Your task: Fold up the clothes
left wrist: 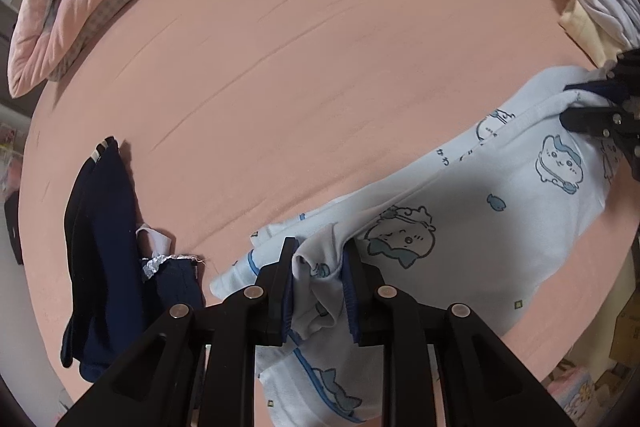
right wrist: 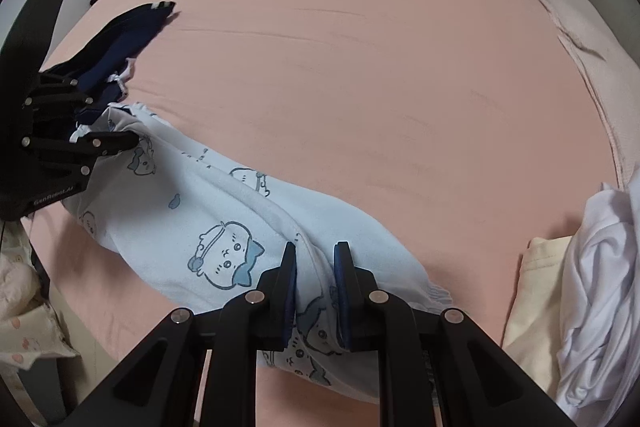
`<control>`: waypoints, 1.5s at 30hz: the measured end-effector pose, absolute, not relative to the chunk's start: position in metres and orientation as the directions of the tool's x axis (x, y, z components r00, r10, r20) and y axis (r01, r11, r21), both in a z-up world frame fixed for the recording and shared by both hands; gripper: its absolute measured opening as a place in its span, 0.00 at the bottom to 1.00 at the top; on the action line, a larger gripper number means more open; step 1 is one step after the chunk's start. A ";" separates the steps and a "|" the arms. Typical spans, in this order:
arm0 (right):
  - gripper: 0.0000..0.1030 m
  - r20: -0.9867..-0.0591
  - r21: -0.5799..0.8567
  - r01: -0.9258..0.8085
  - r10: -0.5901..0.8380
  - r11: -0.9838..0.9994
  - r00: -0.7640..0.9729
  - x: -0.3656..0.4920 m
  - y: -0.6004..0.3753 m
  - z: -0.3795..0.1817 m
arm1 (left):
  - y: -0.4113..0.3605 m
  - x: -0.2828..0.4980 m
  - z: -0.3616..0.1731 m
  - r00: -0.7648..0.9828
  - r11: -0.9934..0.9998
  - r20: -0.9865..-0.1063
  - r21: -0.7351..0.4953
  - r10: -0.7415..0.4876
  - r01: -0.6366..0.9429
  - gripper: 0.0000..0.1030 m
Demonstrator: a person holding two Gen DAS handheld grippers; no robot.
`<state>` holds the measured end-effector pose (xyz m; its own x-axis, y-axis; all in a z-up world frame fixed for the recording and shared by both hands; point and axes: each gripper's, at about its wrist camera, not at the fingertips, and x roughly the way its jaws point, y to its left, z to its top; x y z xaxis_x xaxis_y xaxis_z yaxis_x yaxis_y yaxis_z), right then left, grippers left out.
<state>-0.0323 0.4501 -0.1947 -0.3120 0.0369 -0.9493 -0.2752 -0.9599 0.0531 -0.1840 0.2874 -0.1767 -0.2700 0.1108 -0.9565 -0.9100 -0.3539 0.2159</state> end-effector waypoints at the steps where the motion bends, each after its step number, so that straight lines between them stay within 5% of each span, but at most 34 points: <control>1: 0.15 -0.950 0.055 -0.278 0.035 -0.959 -0.311 -0.032 0.451 -0.196 | 0.288 -0.183 -0.178 -0.272 -0.353 -0.956 0.220 0.107 -0.910 0.19; 9: 0.23 -0.950 -0.030 -0.260 0.109 -0.965 -0.294 -0.033 0.442 -0.199 | 0.289 -0.186 -0.176 -0.260 -0.458 -0.963 0.200 0.070 -0.866 0.20; 10: 0.27 -0.948 -0.036 -0.267 0.117 -0.963 -0.295 -0.033 0.442 -0.198 | 0.287 -0.188 -0.173 -0.245 -0.498 -0.966 0.175 0.079 -0.849 0.20; 12: 0.63 -0.943 -0.035 -0.292 0.129 -0.956 -0.308 -0.031 0.444 -0.192 | 0.281 -0.193 -0.164 -0.193 -0.572 -0.973 0.089 0.124 -0.815 0.20; 14: 0.73 -0.934 -0.023 -0.324 0.135 -0.946 -0.330 -0.028 0.447 -0.184 | 0.272 -0.197 -0.151 -0.173 -0.624 -0.967 0.020 0.185 -0.781 0.21; 29: 0.73 -0.830 0.109 -0.476 0.183 -0.873 -0.526 0.018 0.456 -0.099 | 0.229 -0.149 -0.071 -0.286 -0.747 -0.867 -0.136 0.407 -0.650 0.28; 37: 0.73 -0.811 0.123 -0.505 0.206 -0.854 -0.547 0.048 0.448 -0.118 | 0.179 -0.156 -0.101 -0.209 -0.759 -0.785 -0.435 0.584 -0.484 0.38; 45: 0.73 -0.774 0.111 -0.484 0.230 -0.868 -0.589 0.069 0.430 -0.128 | 0.136 -0.174 -0.145 -0.220 -0.797 -0.789 -0.474 0.573 -0.374 0.39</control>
<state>0.0690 0.4303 -0.1280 -0.5895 0.2305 -0.7742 -0.4845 -0.8678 0.1105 -0.1743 0.1355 -0.1451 -0.2204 0.5730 -0.7894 -0.3741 -0.7971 -0.4741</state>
